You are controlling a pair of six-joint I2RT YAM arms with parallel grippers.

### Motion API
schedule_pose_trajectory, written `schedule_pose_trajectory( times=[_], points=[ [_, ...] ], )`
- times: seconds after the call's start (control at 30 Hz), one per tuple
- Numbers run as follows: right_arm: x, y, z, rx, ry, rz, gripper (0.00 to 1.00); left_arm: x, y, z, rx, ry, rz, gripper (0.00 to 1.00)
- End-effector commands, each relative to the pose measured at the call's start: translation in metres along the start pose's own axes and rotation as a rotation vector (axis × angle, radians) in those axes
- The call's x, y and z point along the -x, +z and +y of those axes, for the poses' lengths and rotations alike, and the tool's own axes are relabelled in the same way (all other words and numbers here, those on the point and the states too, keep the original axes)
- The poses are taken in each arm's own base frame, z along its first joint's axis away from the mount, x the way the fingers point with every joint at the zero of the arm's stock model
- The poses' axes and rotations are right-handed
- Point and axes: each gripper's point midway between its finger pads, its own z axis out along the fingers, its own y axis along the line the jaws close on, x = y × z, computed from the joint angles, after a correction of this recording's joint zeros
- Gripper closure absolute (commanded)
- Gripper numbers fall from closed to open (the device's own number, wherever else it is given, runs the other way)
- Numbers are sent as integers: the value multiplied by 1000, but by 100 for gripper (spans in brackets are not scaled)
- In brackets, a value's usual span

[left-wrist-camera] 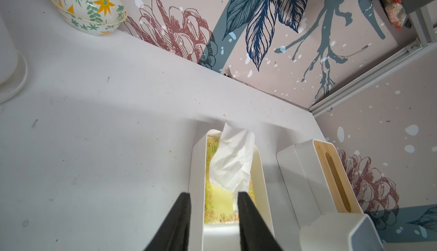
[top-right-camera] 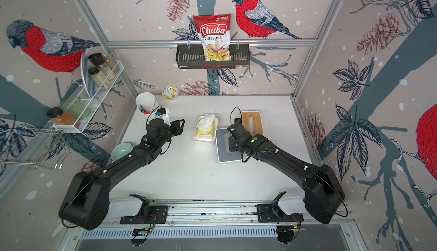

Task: Put the tissue paper into the tissue box
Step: Pick up the box lid from the center of the board, then move the tissue box to the center of the board.

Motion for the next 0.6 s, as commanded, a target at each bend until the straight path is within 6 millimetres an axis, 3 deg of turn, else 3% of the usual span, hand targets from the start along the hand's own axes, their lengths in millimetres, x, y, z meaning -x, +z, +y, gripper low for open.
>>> schedule_pose_trajectory(
  times=[0.0, 0.1, 0.27, 0.57],
  points=[
    [49, -14, 18, 83, 19, -128, 64, 15, 4, -11, -89, -21, -92, 65],
    [89, -23, 32, 123, 51, -216, 65, 1, -5, -5, -131, -35, -137, 66],
    [133, -15, 53, 169, 113, -318, 66, -17, -18, 11, -113, -19, -164, 66],
    [156, 34, 78, 145, 156, -347, 68, -19, -16, 12, -112, 6, -158, 67]
  ],
)
